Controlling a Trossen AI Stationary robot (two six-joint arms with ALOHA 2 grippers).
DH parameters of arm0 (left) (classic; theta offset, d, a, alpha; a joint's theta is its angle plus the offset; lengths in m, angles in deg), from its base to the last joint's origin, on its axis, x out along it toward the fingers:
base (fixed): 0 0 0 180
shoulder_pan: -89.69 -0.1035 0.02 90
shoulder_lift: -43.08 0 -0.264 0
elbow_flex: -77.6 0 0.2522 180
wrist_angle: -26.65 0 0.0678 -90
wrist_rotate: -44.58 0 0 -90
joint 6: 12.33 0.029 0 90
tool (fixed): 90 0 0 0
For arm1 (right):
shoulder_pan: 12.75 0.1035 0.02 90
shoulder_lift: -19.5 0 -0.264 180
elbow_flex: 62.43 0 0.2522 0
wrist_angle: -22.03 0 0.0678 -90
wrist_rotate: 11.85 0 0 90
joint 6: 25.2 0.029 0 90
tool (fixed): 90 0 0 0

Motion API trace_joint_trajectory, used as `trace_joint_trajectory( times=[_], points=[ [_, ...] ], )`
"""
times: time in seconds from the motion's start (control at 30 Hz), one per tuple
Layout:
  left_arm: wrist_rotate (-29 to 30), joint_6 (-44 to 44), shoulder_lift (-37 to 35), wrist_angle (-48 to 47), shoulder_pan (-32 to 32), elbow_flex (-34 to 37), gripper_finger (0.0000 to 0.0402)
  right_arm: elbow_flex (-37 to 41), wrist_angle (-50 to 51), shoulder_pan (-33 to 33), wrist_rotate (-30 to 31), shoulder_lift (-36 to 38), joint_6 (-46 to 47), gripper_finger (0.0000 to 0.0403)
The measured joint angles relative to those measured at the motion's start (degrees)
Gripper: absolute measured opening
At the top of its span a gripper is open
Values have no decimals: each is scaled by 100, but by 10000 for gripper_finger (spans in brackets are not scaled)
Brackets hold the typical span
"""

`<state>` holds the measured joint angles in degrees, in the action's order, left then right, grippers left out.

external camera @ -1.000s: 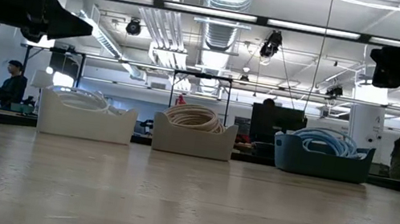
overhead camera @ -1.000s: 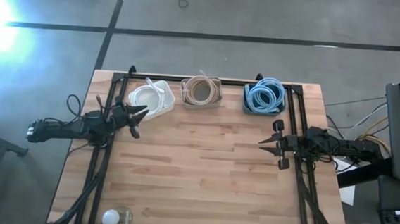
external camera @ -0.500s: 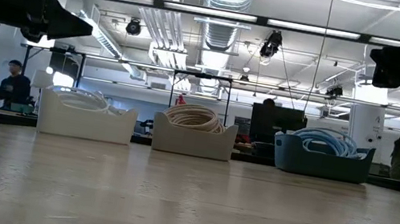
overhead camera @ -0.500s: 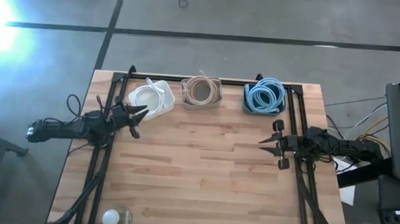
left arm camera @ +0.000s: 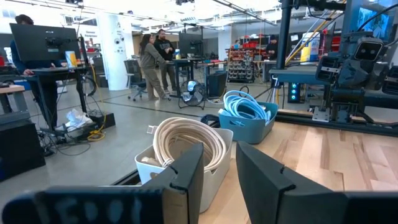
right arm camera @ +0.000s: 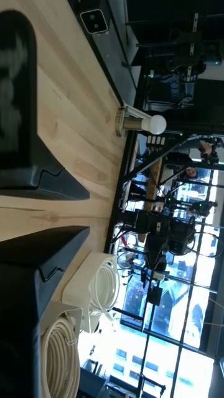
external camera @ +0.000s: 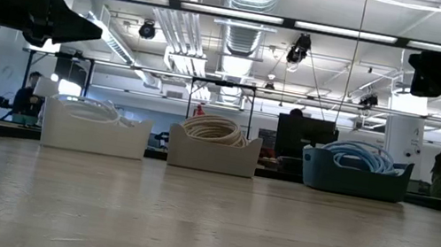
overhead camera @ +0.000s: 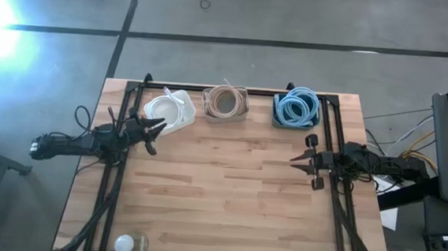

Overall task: Sort HDMI cables
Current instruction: Return to Home Position

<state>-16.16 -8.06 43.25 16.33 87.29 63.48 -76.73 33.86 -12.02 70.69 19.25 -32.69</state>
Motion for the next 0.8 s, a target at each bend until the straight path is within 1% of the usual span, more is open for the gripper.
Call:
trace_joint_trajectory(
  times=[0.43,0.8],
  points=[
    [1,0,0,0,1,0,104,0,2,-2,-1,0,0,91],
    [1,0,-1,0,0,-1,104,-2,1,-2,-2,0,0,72]
  ],
)
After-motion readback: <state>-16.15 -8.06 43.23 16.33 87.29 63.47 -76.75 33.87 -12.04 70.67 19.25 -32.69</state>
